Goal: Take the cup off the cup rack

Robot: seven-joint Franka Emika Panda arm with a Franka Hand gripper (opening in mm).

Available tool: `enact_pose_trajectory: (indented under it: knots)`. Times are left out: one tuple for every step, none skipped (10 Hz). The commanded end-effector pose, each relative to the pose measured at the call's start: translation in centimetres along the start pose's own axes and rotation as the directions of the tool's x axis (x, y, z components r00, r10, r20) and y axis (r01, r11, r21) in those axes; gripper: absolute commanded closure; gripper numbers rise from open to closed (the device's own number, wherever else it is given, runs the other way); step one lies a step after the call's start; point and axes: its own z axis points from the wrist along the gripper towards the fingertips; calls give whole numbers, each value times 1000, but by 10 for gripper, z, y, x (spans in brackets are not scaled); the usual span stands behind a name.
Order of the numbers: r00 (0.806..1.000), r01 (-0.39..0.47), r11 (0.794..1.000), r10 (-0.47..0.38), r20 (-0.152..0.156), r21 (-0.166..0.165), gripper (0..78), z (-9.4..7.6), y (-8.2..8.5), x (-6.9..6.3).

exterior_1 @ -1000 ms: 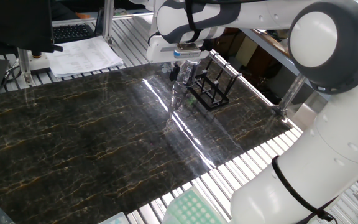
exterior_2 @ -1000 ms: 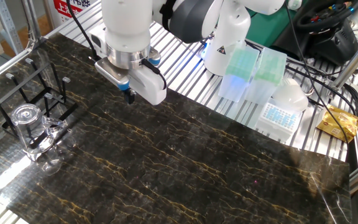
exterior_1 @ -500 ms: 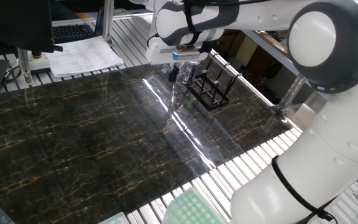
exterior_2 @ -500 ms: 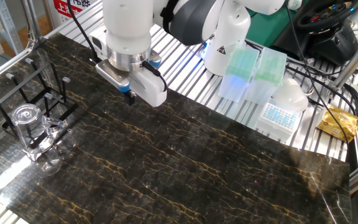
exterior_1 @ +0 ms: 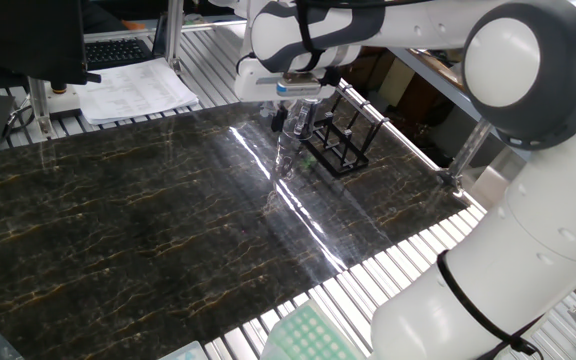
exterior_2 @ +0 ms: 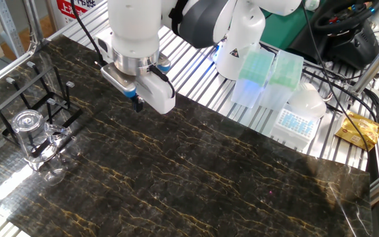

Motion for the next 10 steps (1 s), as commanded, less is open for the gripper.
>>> enact_pose_trajectory:
  knots:
    - [997, -70, 997, 70, 18, 13, 776, -1, 0, -1]
    - [998, -60, 998, 60, 24, 32, 776, -1, 0, -1]
    - [998, -55, 998, 54, 24, 33, 776, -1, 0, -1]
    - [998, -56, 998, 55, 28, 35, 776, -1, 0, -1]
    - [998, -55, 997, 53, 33, 52, 776, -1, 0, -1]
    - [998, -54, 997, 52, 33, 62, 776, -1, 0, -1]
    - [998, -56, 996, 54, 32, 63, 776, -2, 0, -3]
    - [997, -67, 995, 64, 38, 72, 776, 0, -1, -14]
    - [997, -66, 995, 63, 40, 76, 776, 1, -2, -16]
    - [997, -58, 995, 55, 46, 80, 776, 6, -12, -28]
